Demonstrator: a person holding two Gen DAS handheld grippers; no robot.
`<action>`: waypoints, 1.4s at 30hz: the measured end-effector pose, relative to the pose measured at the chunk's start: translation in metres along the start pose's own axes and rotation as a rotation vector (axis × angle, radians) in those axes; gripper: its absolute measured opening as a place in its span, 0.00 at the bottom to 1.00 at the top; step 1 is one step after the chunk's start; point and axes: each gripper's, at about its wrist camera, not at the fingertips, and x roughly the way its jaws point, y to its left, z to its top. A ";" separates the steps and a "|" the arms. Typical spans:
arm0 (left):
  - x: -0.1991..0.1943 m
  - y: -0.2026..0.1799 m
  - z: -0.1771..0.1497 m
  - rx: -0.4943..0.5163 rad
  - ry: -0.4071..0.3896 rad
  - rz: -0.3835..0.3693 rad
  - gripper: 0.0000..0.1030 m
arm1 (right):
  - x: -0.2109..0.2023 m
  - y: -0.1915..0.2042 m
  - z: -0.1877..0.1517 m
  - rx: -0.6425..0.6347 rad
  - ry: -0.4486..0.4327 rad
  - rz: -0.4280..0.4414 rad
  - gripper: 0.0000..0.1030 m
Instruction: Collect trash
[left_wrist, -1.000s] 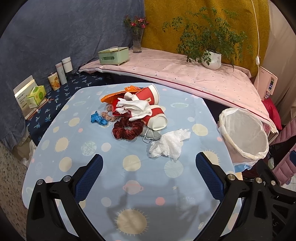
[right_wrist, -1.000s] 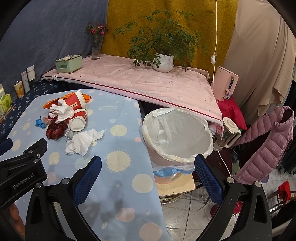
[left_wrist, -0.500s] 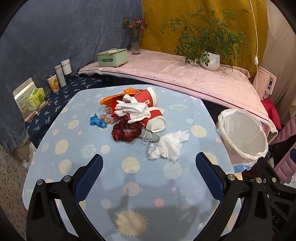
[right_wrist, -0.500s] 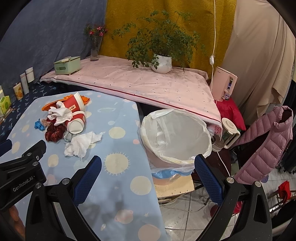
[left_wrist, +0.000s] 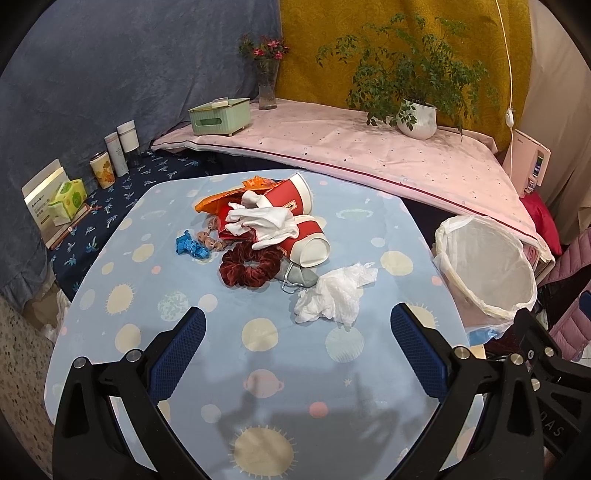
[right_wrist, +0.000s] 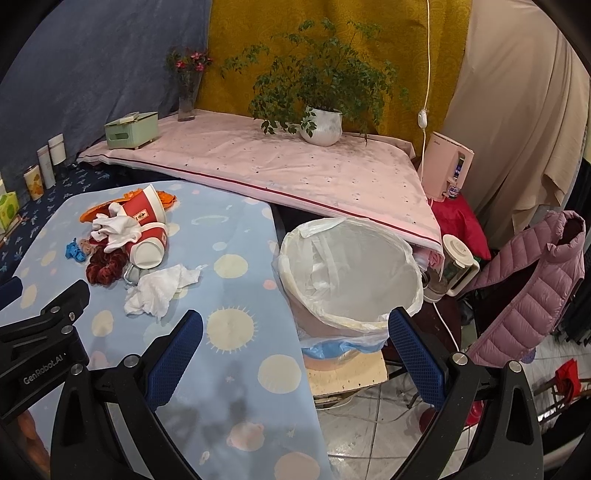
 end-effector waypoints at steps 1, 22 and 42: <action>0.002 0.001 0.000 -0.001 0.001 -0.003 0.93 | 0.002 -0.001 0.001 0.002 0.002 -0.001 0.93; 0.053 0.010 0.017 -0.021 0.026 -0.039 0.93 | 0.055 0.016 0.015 0.028 0.039 0.006 0.93; 0.103 0.114 0.004 -0.084 0.051 0.007 0.93 | 0.105 0.105 0.014 0.005 0.065 0.151 0.93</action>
